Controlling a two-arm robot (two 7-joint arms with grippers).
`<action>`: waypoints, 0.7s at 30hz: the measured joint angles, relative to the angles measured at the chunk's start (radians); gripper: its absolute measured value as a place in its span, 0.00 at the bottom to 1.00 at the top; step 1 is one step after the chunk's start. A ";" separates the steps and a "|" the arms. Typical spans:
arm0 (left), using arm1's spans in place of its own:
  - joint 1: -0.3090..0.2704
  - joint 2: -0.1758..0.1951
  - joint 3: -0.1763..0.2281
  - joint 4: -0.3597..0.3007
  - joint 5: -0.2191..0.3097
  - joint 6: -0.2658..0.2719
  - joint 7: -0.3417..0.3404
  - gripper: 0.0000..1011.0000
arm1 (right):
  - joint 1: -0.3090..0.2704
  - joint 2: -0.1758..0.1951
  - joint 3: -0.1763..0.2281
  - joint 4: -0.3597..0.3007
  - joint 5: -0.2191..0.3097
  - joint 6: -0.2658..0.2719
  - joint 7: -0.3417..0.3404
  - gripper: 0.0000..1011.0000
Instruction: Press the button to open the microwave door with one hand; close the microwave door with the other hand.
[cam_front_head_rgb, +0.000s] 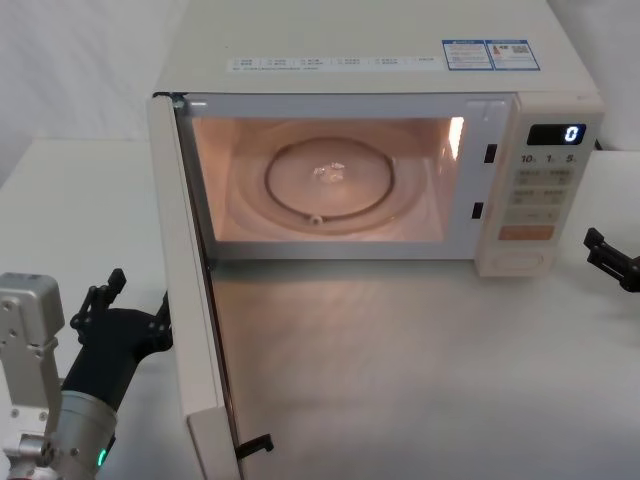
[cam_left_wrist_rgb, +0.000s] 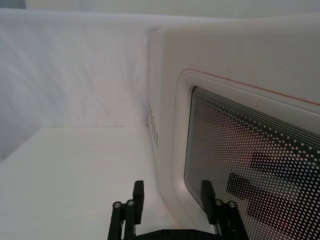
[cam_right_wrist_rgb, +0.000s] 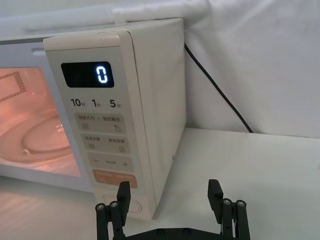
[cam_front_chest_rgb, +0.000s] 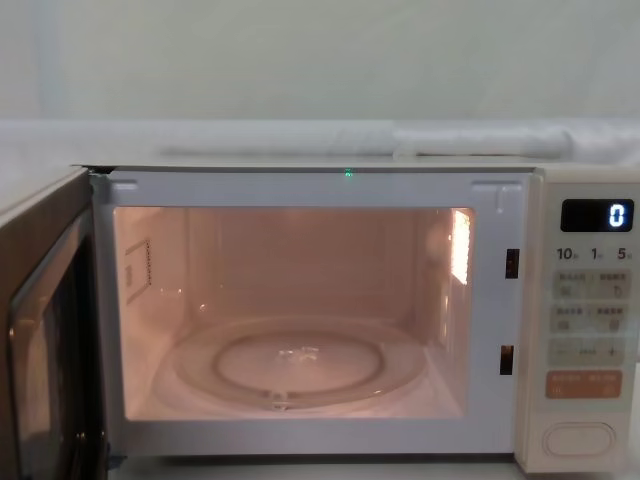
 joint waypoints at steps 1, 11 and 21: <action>0.000 0.000 0.000 0.000 0.000 0.000 0.000 0.73 | 0.000 0.000 0.000 0.000 0.000 0.000 0.000 0.99; 0.000 0.000 0.000 0.000 0.000 0.000 0.000 0.41 | 0.000 0.000 0.000 0.000 0.000 0.000 0.000 0.99; 0.000 0.000 0.000 0.000 0.000 0.000 0.000 0.11 | 0.000 0.000 0.000 0.000 0.000 0.000 0.000 0.99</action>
